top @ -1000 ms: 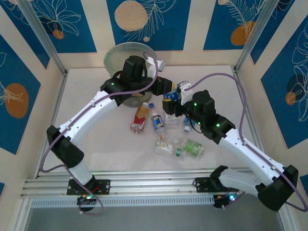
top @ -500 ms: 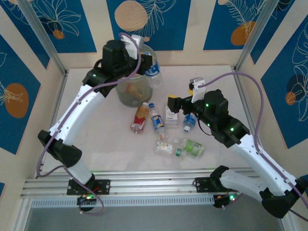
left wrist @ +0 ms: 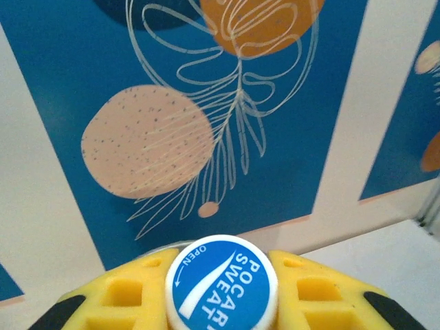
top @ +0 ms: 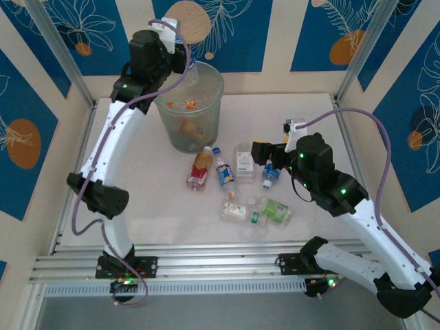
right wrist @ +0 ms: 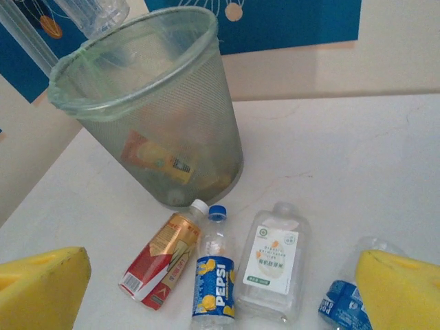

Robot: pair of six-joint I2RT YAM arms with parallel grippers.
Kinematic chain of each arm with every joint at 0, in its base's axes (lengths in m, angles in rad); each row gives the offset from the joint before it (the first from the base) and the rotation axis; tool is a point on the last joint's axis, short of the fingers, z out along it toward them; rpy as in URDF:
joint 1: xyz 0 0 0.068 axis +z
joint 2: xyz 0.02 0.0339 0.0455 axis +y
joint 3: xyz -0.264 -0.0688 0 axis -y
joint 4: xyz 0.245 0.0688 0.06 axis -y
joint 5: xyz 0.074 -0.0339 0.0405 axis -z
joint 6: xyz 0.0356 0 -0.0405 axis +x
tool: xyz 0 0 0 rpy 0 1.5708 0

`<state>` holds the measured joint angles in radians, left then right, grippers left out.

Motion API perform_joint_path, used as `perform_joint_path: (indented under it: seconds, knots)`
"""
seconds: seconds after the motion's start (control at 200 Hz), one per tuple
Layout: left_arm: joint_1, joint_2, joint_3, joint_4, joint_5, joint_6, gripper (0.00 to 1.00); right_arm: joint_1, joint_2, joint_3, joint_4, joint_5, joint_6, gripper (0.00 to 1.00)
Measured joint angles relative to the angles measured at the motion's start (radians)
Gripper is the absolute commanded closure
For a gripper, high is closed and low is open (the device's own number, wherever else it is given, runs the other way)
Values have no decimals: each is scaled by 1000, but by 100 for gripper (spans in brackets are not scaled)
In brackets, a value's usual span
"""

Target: Put the plastic bottles in the bin

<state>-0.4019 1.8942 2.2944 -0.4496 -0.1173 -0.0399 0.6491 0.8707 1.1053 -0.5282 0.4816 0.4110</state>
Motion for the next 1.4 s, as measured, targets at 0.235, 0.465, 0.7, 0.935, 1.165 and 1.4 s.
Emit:
perform_joint_path:
  seconds: [0.235,0.465,0.7,0.935,1.165,1.4]
  knots:
    - [11,129,41,16,-50,5,95,0,-10,0,-41,13,35,1]
    - [12,227,41,104,-147,-2,95,0,-43,-6,-56,14,47,1]
    - [12,269,-7,243,-177,-35,95,0,-81,-31,-73,21,65,1]
    - [12,269,-129,310,-196,-110,95,0,-116,-34,-95,41,68,1]
    - [12,269,-232,330,-194,-172,93,0,-122,-35,-95,43,68,1]
    - [16,269,-238,329,-137,-224,81,0,-122,-35,-115,52,79,1]
